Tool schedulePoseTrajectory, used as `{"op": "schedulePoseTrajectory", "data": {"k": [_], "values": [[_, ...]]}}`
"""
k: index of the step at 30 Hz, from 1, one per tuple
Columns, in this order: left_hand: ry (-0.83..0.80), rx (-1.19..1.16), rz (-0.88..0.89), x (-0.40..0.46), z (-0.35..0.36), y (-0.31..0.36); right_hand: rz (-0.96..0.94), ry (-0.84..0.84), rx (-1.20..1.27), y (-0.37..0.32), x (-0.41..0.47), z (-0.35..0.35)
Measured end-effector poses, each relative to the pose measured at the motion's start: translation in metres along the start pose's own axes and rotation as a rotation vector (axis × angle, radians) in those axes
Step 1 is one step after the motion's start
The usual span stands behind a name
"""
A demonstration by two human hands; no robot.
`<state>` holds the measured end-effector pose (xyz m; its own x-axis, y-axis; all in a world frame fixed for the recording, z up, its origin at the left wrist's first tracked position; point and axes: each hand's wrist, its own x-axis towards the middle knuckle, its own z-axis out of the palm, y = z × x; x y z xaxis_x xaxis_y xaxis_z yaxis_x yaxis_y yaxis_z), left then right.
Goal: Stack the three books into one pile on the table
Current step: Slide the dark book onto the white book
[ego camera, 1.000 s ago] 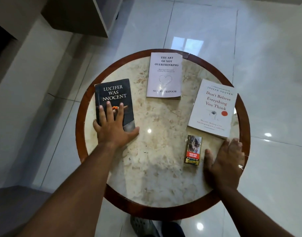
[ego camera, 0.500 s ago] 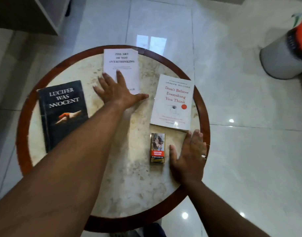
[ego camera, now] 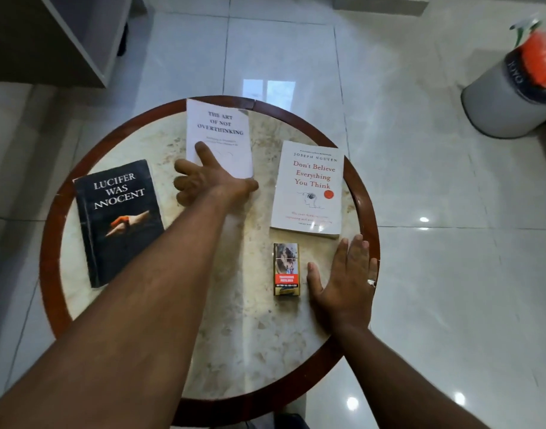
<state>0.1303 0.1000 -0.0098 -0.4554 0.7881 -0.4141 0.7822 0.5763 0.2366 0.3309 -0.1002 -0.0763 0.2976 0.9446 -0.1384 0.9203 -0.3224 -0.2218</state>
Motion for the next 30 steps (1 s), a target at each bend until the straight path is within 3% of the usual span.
{"op": "schedulePoseTrajectory", "data": {"k": [6,11,18,24,30], "values": [[-0.068,-0.112,-0.018,-0.022,-0.013,-0.042,-0.003,0.0,-0.018,0.0,-0.001,-0.001],[0.013,-0.233,-0.146,-0.018,-0.052,-0.105,-0.009,0.012,-0.021,-0.001,-0.002,-0.002],[-0.036,-0.13,-0.348,-0.023,-0.04,-0.168,-0.015,0.028,-0.035,0.002,-0.003,0.001],[0.14,-0.06,-0.376,-0.031,-0.031,-0.174,-0.021,0.033,-0.02,0.002,-0.002,0.0],[0.208,-0.054,-0.359,-0.044,-0.018,-0.179,-0.017,0.025,-0.016,0.0,-0.002,-0.003]]}}
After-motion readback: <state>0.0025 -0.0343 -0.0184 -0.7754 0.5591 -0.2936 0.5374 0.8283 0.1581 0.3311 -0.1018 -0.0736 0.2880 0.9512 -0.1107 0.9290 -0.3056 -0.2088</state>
